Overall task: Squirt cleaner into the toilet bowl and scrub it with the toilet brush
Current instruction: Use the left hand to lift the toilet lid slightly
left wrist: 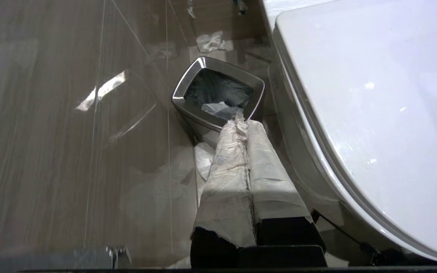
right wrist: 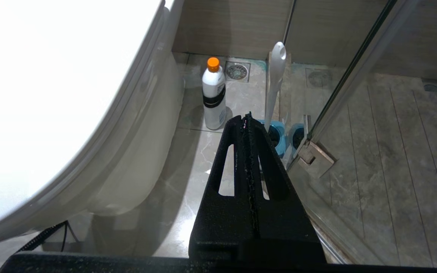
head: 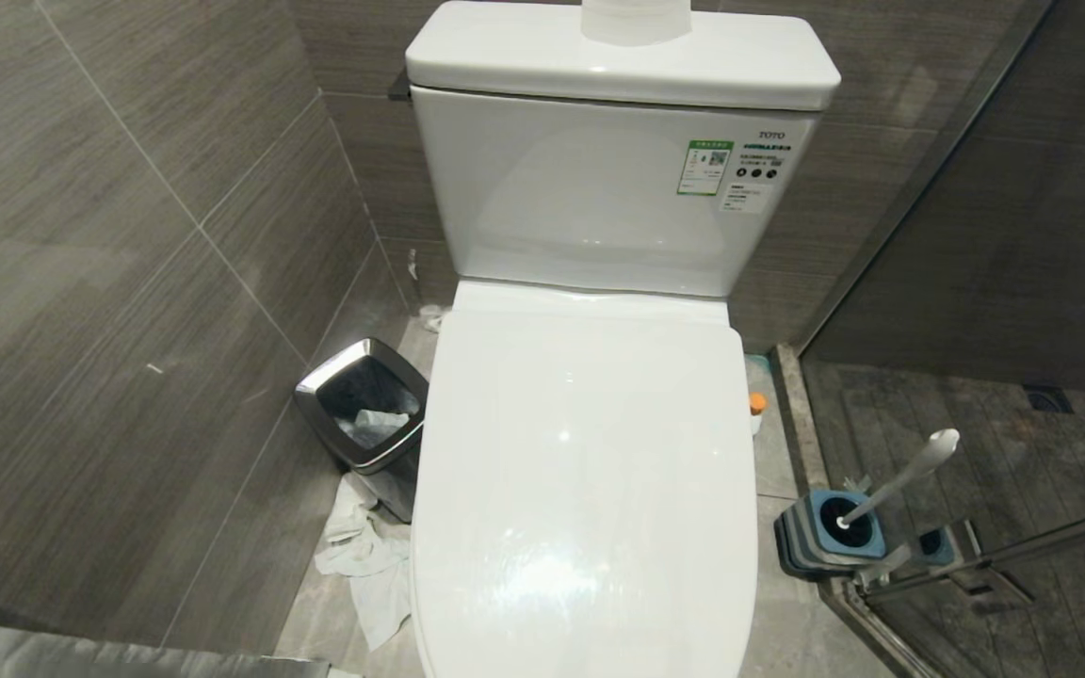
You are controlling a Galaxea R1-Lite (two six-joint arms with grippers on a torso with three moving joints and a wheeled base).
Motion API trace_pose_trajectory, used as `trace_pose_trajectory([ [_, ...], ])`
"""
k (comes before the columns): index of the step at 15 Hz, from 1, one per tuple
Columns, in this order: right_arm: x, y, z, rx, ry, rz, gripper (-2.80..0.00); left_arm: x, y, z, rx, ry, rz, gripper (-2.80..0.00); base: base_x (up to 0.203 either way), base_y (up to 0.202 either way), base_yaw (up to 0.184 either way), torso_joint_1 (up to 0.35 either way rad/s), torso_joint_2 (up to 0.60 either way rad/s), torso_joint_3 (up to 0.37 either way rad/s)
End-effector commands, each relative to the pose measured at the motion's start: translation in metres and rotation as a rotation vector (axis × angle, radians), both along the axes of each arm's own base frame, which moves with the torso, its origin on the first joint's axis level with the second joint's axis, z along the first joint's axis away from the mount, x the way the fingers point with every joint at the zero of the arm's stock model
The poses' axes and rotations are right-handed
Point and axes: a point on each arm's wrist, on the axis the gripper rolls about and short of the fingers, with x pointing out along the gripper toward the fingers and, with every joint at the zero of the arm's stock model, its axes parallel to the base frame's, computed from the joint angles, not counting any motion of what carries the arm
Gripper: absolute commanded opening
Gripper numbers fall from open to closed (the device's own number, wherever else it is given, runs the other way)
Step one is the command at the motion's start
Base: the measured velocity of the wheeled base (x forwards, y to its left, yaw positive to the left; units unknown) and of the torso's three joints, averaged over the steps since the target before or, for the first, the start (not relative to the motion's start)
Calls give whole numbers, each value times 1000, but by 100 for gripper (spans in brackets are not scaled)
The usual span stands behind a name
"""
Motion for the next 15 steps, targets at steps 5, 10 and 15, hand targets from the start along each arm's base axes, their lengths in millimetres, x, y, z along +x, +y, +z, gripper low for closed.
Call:
trace_pose_trajectory([
  [5, 2, 0, -7, 1, 23, 0, -280, 73, -5, 6, 17, 170, -58, -280, 0, 0, 0, 0, 0, 0],
  [10, 2, 0, -7, 1, 23, 0, -280, 107, -12, -10, -78, 301, -287, -280, 0, 0, 0, 0, 0, 0],
  [15, 2, 0, -7, 1, 23, 0, -280, 136, -17, -28, -272, 459, -435, -280, 0, 0, 0, 0, 0, 0],
])
